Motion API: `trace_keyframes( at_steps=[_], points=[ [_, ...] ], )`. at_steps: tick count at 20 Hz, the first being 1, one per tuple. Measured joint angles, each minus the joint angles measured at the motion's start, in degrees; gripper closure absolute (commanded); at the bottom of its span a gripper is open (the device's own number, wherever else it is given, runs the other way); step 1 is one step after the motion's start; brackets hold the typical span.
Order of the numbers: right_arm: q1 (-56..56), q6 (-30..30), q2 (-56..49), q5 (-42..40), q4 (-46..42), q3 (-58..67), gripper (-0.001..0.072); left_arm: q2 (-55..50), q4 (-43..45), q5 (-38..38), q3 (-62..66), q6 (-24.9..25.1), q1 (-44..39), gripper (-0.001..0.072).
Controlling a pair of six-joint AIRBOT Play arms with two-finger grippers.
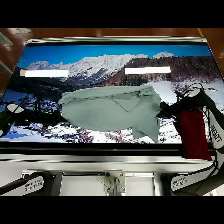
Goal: Fold the shirts.
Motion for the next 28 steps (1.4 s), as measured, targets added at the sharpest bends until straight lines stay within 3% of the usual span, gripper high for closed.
trace_keyframes(
  at_steps=[3, 7, 11, 14, 21, 28],
  points=[
    [0.26, -4.66, 6.82, -0.15, 1.18, 2.08, 0.0649, 2.64, 0.26, -0.52, 9.42, 0.70, 0.00, 0.0673],
    [0.37, -11.32, 20.59, -3.08, 2.54, 13.53, 0.0649, 8.20, 1.51, -1.07, 32.74, 2.99, -0.02, 0.0672],
    [0.37, -11.19, 35.19, -9.25, 0.92, 29.59, 0.0649, 12.15, 3.56, -1.31, 59.87, 1.33, 0.00, 0.0672],
    [0.35, -6.84, 44.83, -10.91, -5.09, 37.42, 0.0649, 16.87, 6.40, -1.77, 70.77, -2.34, 0.00, 0.0672],
    [0.35, 1.16, 58.58, 1.51, -16.41, 41.79, 0.0649, 29.49, 17.70, -12.68, 71.87, -7.17, 0.00, 0.0672],
    [0.39, 5.40, 56.17, 17.84, -19.76, 41.70, 0.0649, 31.43, 25.70, -23.17, 62.84, -8.00, -0.02, 0.0672]
  ],
)
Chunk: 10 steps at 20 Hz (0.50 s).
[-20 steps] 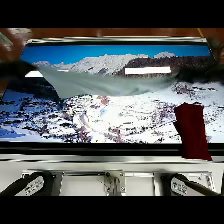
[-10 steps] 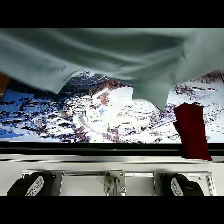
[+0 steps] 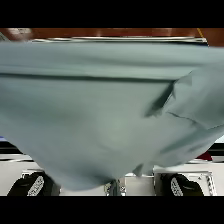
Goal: Fold the shirts.
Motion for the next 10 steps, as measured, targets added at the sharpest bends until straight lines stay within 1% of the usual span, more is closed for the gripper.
trace_keyframes(
  at_steps=[3, 5, 7, 10],
  points=[
    [0.00, 0.24, -6.01, 8.04, -0.13, -4.39, 0.0650, -1.70, 1.11, -1.01, -10.05, 0.48, 0.00, 0.0672],
    [0.15, 0.35, -10.21, 8.98, 0.07, -10.67, 0.0650, -4.79, 1.64, -1.14, -16.52, 0.70, 0.00, 0.0672],
    [1.11, 0.55, -14.71, 5.11, 0.17, -18.43, 0.0649, -9.25, 1.44, 0.26, -21.31, 0.70, -0.02, 0.0672],
    [4.76, 1.49, -24.46, -7.15, 0.83, -26.88, 0.0649, -19.37, 0.72, 5.86, -25.03, 0.68, -0.02, 0.0672]
  ],
)
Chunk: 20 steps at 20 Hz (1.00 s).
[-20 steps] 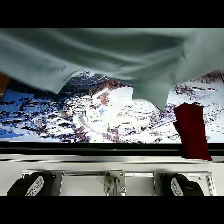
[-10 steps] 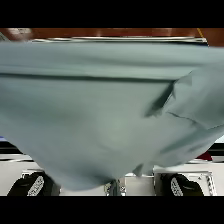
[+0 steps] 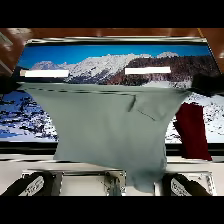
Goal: Fold the shirts.
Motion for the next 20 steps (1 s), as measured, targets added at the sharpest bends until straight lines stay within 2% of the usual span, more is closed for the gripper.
trace_keyframes(
  at_steps=[5, 9, 12, 16, 20],
  points=[
    [7.04, 0.55, -16.00, -26.23, 1.40, -4.26, 0.0649, -17.20, -3.34, 12.48, -1.75, -0.02, 0.00, 0.0671],
    [10.91, 0.74, -24.39, -48.59, 2.08, -5.07, 0.0649, -26.14, -6.49, 24.46, -2.03, -0.04, 0.00, 0.0671],
    [12.04, 1.09, -28.61, -60.46, 3.43, -5.20, 0.0649, -30.58, -8.55, 31.39, -2.10, -0.04, 0.00, 0.0671],
    [12.59, 2.03, -32.50, -65.18, 5.51, -5.29, 0.0649, -34.88, -10.14, 34.62, -2.14, 0.20, -0.07, 0.0671],
    [12.35, 2.49, -33.03, -60.63, 6.45, -5.31, 0.0649, -36.37, -10.60, 31.65, -1.90, 0.52, 0.00, 0.0671]
  ],
)
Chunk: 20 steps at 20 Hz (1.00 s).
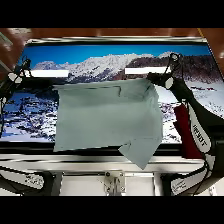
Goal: Fold the shirts.
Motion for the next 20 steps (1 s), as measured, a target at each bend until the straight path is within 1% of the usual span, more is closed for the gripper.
trace_keyframes(
  at_steps=[2, 3, 8, 10, 12, 15, 16, 17, 18, 19, 20],
  points=[
    [-0.81, 0.00, 1.57, 5.09, 0.04, 0.02, 0.0649, -0.17, 0.02, -4.00, 0.94, 0.66, 0.02, 0.0672],
    [-1.46, 0.02, 2.58, 8.92, 0.02, 0.02, 0.0649, -0.22, 0.07, -7.04, 1.60, 1.03, 0.02, 0.0672],
    [-3.72, 0.17, 5.42, 31.63, -1.33, -0.09, 0.0649, -0.63, 1.25, -22.80, 3.13, 1.36, 0.02, 0.0672],
    [-3.54, 0.22, 5.09, 38.95, -2.93, -0.20, 0.0649, -0.79, 1.60, -27.02, 2.67, 0.24, 0.00, 0.0672],
    [-3.23, 1.22, 4.44, 43.21, -3.96, -0.24, 0.0649, -1.14, 2.54, -29.24, 1.64, -1.33, 0.00, 0.0672],
    [-2.51, 3.52, 3.34, 45.77, -4.44, -0.28, 0.0649, -2.29, 3.69, -31.21, 0.00, -3.78, 0.00, 0.0672],
    [-2.27, 4.09, 2.95, 46.36, -4.50, -0.28, 0.0618, -2.75, 3.96, -31.56, -0.35, -4.55, -0.02, 0.0671],
    [-2.10, 4.57, 2.56, 46.90, -4.61, -0.28, 0.0473, -2.99, 4.04, -31.71, -0.55, -5.01, -0.04, 0.0622],
    [-1.97, 4.94, 2.32, 47.30, -4.76, -0.28, 0.0219, -3.21, 4.20, -32.00, -0.66, -5.38, -0.04, 0.0385],
    [-1.97, 5.11, 2.25, 47.89, -4.85, -0.24, 0.0117, -3.30, 4.31, -32.17, -0.61, -5.73, 0.04, 0.0146],
    [-2.03, 5.05, 2.32, 48.15, -4.94, -0.04, 0.0117, -3.26, 4.37, -32.76, -0.26, -6.03, 0.31, 0.0098]
  ],
)
